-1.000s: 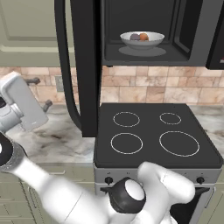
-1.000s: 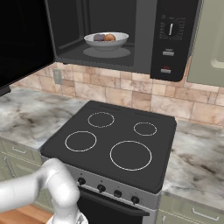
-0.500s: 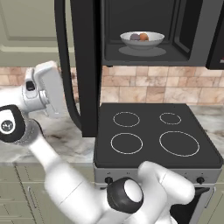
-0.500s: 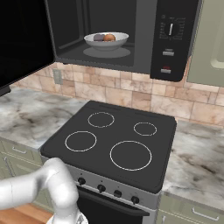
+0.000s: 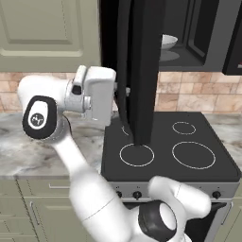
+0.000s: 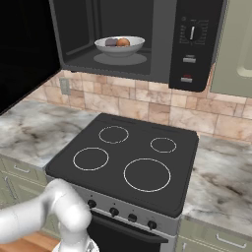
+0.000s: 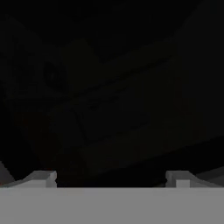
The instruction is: Place the bowl containing the onion and eggplant in the microwave. Close the microwave door and press the start button to microwave the meal.
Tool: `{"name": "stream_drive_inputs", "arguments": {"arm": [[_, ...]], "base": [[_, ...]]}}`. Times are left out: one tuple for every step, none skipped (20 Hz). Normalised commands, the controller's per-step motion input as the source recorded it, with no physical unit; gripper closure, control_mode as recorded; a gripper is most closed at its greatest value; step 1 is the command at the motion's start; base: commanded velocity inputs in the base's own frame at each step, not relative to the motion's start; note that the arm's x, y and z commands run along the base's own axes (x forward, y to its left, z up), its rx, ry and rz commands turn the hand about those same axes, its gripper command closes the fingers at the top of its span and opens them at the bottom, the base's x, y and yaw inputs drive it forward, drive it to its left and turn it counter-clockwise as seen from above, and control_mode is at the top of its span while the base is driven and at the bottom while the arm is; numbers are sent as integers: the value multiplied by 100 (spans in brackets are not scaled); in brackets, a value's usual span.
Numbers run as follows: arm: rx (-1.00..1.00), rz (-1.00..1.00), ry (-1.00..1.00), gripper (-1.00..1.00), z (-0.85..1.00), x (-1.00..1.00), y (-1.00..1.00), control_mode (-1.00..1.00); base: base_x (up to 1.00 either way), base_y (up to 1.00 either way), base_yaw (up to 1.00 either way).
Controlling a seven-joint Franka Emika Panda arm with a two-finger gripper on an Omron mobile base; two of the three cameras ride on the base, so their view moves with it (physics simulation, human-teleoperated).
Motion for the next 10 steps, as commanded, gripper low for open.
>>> {"name": "stream_drive_inputs", "arguments": {"arm": [[16, -15, -21, -100, 0, -100, -100, -100], [15, -14, -21, -100, 0, -100, -100, -100], [14, -13, -20, -100, 0, -94, -100, -100], [12, -11, -18, -100, -1, -89, -100, -100], [9, -7, -18, -100, -5, -88, -100, -100], [8, -1, -18, -100, -7, -85, -100, -100], [9, 0, -13, -100, -9, -61, -100, -100], [7, 0, -10, -100, -4, -44, -100, -100], [5, 0, -7, -100, 0, -26, -100, -100], [4, 0, -4, -100, 0, -15, -100, -100]], "base": [[0, 0, 0], [0, 0, 0], [0, 0, 0], [0, 0, 0], [0, 0, 0], [0, 0, 0], [0, 0, 0], [0, 0, 0], [0, 0, 0], [0, 0, 0]]}}
